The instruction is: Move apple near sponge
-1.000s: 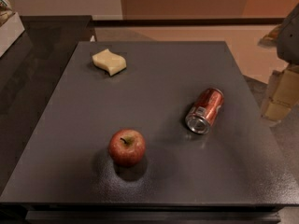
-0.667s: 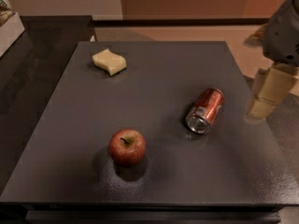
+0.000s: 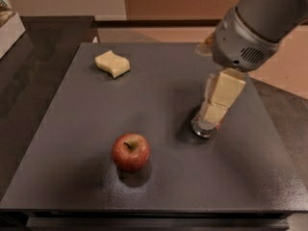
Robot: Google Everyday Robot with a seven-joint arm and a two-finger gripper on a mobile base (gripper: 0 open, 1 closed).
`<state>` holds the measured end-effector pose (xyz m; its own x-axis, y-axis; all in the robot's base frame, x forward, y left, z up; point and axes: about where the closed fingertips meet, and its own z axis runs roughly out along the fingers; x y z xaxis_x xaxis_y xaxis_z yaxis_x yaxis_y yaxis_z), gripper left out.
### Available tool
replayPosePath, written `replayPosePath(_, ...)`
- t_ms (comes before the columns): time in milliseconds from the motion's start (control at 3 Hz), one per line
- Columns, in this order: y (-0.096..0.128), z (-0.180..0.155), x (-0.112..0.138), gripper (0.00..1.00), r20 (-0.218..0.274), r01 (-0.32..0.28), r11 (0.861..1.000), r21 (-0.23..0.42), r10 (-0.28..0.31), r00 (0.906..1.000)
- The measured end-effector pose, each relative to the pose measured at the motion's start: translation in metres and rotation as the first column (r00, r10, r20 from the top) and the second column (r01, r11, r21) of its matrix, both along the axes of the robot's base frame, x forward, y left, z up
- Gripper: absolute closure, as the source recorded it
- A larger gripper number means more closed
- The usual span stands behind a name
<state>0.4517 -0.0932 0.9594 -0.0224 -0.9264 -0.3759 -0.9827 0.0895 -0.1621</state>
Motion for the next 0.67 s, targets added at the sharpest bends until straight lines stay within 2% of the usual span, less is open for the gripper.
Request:
replayPosePath(333, 0.034, -0.012, -0.01, 0.0, -0.008, -0.076, 0.997, 0.019, 0.076, 0.9971)
replayPosePath(667, 0.061, -0.03, -0.025, 0.0, 0.007, -0.145, 0.989, 0.02, 0.145, 0.9894)
